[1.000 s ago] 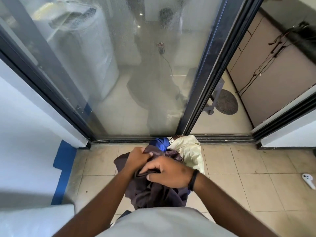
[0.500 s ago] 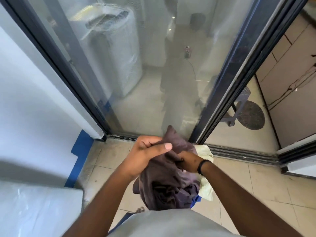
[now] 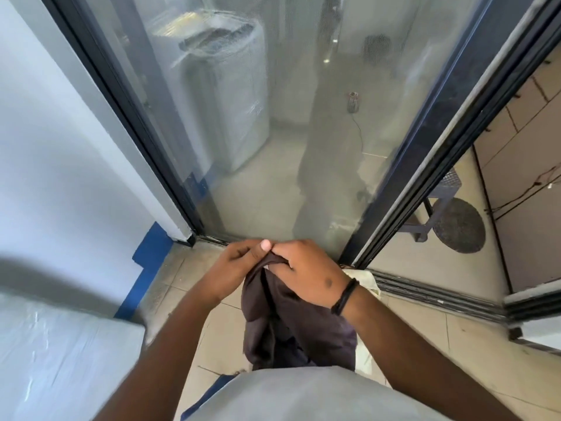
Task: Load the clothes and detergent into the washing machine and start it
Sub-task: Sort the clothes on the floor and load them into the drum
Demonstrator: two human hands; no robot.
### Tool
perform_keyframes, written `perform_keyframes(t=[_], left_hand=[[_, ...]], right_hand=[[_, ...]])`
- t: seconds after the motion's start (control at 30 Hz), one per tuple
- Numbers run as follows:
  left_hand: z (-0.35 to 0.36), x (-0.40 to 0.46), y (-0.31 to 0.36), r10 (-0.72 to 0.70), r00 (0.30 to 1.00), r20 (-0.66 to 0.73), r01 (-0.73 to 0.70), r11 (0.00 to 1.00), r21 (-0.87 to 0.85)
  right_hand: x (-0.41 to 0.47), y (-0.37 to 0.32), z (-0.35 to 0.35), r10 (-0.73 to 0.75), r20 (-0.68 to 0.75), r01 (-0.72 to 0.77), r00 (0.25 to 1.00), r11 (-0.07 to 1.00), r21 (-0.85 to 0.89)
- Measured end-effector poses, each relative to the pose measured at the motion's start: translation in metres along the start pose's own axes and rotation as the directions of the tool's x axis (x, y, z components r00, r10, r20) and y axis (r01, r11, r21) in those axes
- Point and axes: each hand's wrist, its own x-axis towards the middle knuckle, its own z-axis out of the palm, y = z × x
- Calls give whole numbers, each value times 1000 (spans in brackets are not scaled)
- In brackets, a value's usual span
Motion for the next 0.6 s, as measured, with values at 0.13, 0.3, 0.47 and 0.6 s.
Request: perform_keyframes(t=[0.13, 0.3, 0.47, 0.6], left_hand=[[14, 1, -2, 41, 998, -48, -38, 997, 71], [24, -6, 4, 103, 945, -310, -124, 991, -48], [22, -18, 24, 80, 946, -314, -143, 972, -184], [21, -24, 9, 67, 957, -281, -77, 997, -26]], right_hand=[[-9, 20, 2, 139, -58, -123, 989, 968, 220], [-24, 66, 6, 135, 360, -211, 923, 960, 181], [-38, 92, 28, 348, 547, -215, 761, 931, -295], [-27, 80, 33, 258, 292, -292, 921, 953, 77]])
